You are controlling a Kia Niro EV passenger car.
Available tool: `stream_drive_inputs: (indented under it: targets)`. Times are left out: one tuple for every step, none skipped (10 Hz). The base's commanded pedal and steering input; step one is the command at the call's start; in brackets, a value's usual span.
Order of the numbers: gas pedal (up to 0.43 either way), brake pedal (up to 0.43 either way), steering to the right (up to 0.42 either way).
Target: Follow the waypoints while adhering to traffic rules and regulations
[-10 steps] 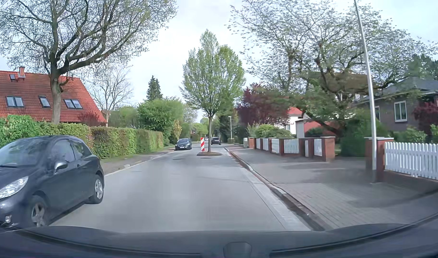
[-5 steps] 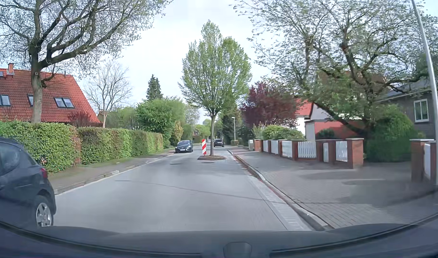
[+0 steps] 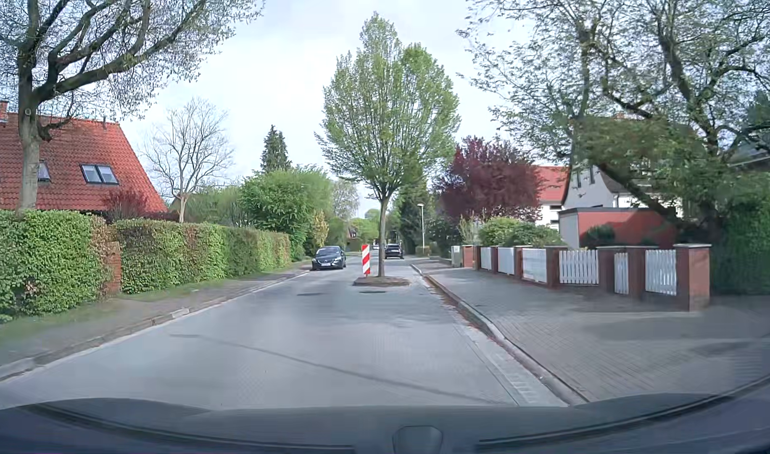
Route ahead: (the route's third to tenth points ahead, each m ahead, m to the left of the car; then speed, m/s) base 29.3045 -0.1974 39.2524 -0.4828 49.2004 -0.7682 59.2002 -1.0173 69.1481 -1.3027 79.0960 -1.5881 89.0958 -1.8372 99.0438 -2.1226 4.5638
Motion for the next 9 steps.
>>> stream_drive_inputs:
  targets:
    - [0.039, 0.000, -0.060]
    - [0.039, 0.000, -0.068]
    - [0.039, 0.000, -0.072]
    - [0.039, 0.000, -0.074]
    - [0.039, 0.000, -0.079]
    - [0.039, 0.000, -0.086]
    - [0.039, 0.000, -0.093]
    - [0.039, 0.000, -0.098]
    - [0.039, 0.000, -0.105]
